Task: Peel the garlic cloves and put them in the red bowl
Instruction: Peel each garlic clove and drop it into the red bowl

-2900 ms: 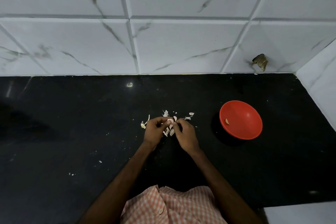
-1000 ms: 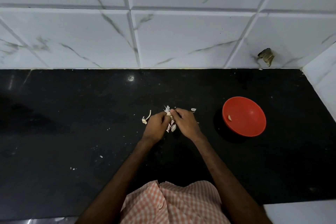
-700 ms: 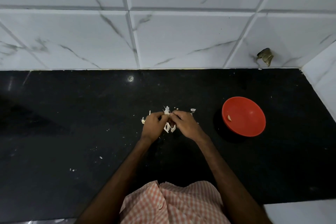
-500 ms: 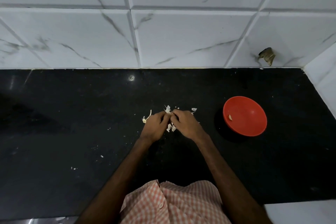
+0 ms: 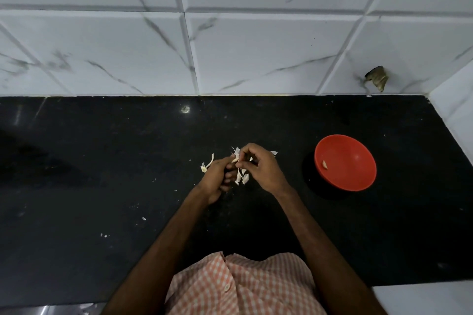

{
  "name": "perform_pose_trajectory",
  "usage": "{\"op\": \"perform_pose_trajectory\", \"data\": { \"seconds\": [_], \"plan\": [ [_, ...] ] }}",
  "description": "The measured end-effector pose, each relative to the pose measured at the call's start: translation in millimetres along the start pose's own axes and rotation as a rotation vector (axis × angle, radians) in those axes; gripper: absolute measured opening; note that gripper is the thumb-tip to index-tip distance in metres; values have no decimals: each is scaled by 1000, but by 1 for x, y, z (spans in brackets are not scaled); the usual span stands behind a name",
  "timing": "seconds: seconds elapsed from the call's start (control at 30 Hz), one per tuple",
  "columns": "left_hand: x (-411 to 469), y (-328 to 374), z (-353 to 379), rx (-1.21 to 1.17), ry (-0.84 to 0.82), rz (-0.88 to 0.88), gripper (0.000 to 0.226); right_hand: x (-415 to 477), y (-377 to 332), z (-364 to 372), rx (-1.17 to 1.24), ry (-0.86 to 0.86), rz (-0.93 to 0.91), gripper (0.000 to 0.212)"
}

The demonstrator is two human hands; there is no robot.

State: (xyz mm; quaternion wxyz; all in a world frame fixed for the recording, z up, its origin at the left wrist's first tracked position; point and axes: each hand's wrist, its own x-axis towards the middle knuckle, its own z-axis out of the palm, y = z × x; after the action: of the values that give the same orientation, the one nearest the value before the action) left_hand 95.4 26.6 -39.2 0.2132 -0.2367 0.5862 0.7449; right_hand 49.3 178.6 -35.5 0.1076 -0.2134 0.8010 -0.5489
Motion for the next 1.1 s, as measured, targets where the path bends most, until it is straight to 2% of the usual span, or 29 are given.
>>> {"op": "perform_pose_trajectory", "data": {
  "seconds": [0.27,0.57,0.73,0.83,0.93,1.0,1.1],
  "plan": [
    [-3,5,-1,-144,-89,-121,48,11,-7,-8,-128,-86,-131,19],
    [-3,4,5,-317,-131,-129,47,13,-13,-6,-123,-131,-127,25],
    [-10,12,12,-366,-140,-91,52,11,-17,-4,-165,-68,-168,24],
    [-12,14,13,-354,-137,-45,53,15,-19,-8,-167,-52,-197,22],
    [-10,15,15,-167,-108,36,47,18,-20,-12,-197,-41,-187,25],
    [-8,15,17,-44,-46,136,37,17,-21,-11,-201,-32,-194,24],
    [-5,11,16,-37,17,266,21,16,-20,-11,-218,10,-209,18]
  ]
}}
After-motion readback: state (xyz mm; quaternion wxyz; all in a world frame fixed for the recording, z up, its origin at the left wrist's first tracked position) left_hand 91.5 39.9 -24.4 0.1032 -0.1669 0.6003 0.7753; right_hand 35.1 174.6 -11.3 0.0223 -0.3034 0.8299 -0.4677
